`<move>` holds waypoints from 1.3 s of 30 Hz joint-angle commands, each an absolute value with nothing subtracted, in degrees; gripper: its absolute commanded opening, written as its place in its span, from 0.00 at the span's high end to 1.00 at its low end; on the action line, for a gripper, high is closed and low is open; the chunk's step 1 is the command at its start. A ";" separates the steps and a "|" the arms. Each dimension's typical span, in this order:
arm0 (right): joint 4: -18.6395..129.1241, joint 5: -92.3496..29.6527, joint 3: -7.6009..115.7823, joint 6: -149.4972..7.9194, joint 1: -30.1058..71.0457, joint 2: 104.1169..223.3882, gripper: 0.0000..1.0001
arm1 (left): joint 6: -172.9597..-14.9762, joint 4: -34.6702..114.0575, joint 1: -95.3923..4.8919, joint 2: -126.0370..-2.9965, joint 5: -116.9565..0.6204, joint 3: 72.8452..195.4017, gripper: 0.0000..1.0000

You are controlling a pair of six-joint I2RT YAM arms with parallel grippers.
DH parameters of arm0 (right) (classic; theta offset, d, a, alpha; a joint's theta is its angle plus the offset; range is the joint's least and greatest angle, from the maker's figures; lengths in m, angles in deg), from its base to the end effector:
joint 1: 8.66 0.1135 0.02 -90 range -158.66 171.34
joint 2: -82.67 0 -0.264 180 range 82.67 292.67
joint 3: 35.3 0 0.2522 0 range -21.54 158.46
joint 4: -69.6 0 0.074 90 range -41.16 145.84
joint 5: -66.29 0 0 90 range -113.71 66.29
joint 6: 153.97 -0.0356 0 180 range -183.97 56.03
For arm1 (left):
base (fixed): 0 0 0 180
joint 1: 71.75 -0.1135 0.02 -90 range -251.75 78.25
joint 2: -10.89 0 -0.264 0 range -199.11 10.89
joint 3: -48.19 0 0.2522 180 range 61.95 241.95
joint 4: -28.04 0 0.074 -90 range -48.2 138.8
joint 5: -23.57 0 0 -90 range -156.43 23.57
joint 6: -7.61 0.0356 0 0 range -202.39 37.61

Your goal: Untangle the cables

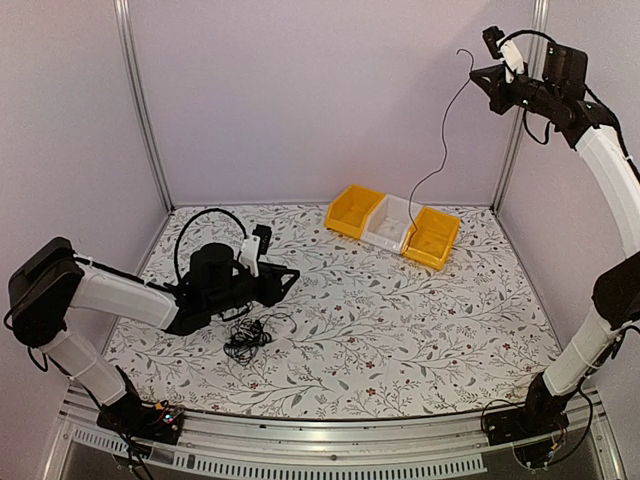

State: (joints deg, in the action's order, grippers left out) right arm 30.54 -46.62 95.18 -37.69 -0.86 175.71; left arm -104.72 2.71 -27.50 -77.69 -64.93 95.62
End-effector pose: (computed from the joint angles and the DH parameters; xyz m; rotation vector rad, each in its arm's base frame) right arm 0.3360 0.0600 0.5274 -0.7544 1.4079 0.0688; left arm 0.2205 -0.2161 0.1816 0.3858 1.8915 -0.8222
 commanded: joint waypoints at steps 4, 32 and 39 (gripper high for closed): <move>34.61 -47.63 101.01 -39.39 -1.05 172.19 1.00 | -105.11 2.02 -26.76 -76.66 -64.63 94.95 0.61; 41.73 -43.29 76.28 -35.56 -1.71 171.83 1.00 | -107.09 1.02 -25.98 -79.88 -63.00 95.04 0.61; 43.20 -44.41 74.07 -36.00 -3.67 172.90 1.00 | -107.14 0.69 -25.93 -81.07 -63.11 94.94 0.61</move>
